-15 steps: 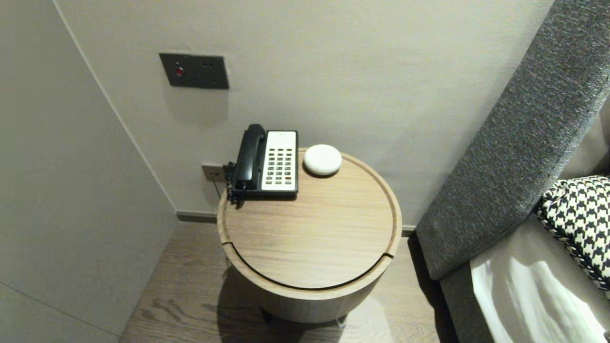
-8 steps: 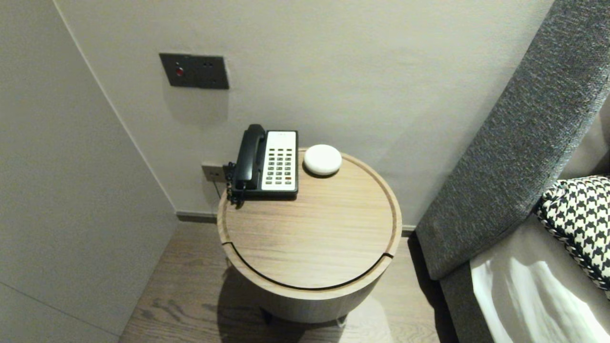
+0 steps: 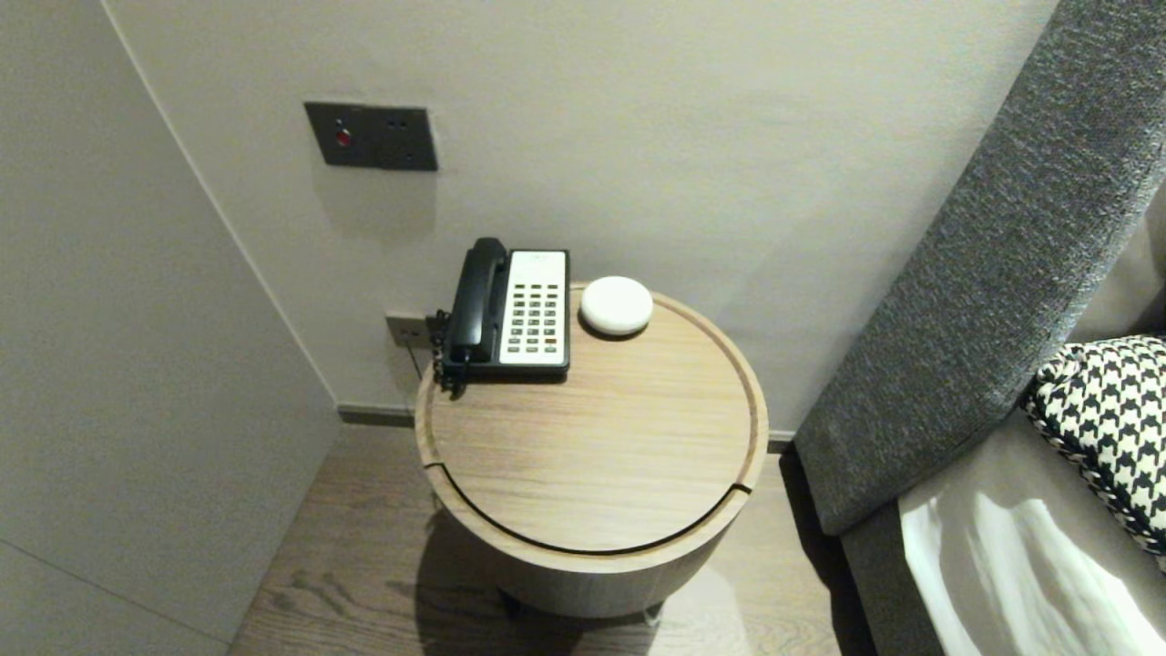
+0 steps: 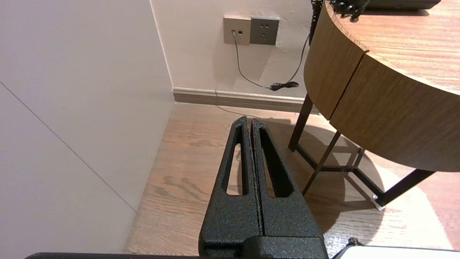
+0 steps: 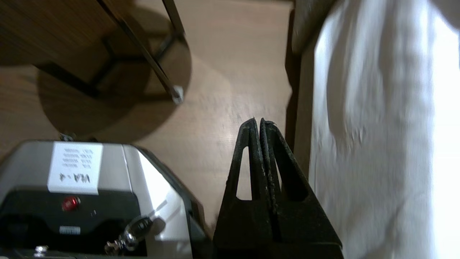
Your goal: Open the nightstand drawer
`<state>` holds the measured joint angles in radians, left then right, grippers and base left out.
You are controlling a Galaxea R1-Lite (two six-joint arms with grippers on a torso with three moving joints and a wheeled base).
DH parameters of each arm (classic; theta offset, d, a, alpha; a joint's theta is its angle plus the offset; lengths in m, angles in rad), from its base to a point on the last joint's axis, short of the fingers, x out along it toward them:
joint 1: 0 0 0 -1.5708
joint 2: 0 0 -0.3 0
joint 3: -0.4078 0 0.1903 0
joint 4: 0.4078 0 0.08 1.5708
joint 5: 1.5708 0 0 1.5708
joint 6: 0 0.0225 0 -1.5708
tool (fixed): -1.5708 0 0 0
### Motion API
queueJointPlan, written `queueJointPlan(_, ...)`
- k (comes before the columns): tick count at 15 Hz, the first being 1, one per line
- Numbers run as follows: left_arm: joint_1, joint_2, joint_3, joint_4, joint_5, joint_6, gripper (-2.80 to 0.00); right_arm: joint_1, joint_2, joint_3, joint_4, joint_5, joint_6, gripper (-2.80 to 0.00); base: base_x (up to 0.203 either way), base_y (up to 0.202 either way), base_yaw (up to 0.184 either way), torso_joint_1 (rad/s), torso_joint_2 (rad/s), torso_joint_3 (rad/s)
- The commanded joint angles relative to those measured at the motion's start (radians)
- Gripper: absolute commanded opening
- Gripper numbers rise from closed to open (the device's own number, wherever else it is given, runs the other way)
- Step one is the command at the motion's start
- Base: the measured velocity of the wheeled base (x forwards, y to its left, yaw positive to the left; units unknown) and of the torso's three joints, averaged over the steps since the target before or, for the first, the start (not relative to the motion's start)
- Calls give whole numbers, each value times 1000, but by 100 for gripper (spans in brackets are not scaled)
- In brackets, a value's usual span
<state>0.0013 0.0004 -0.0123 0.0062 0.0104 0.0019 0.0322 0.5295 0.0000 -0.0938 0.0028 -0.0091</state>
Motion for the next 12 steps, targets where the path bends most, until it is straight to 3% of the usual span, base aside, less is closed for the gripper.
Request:
queueJointPlan(1,0,0,0,0,0,0,-280,21,-126,39,-2,-1,-1,-280,0,0,0,0,0,0)
queueJointPlan(10,0,0,0,0,0,0,-280,-17,-477,40,-3,-1,-5,-280,0,0,0,0,0,0)
queueJointPlan(12,0,0,0,0,0,0,-280,-20,-523,40,-1,-5,33,-280,0,0,0,0,0,0)
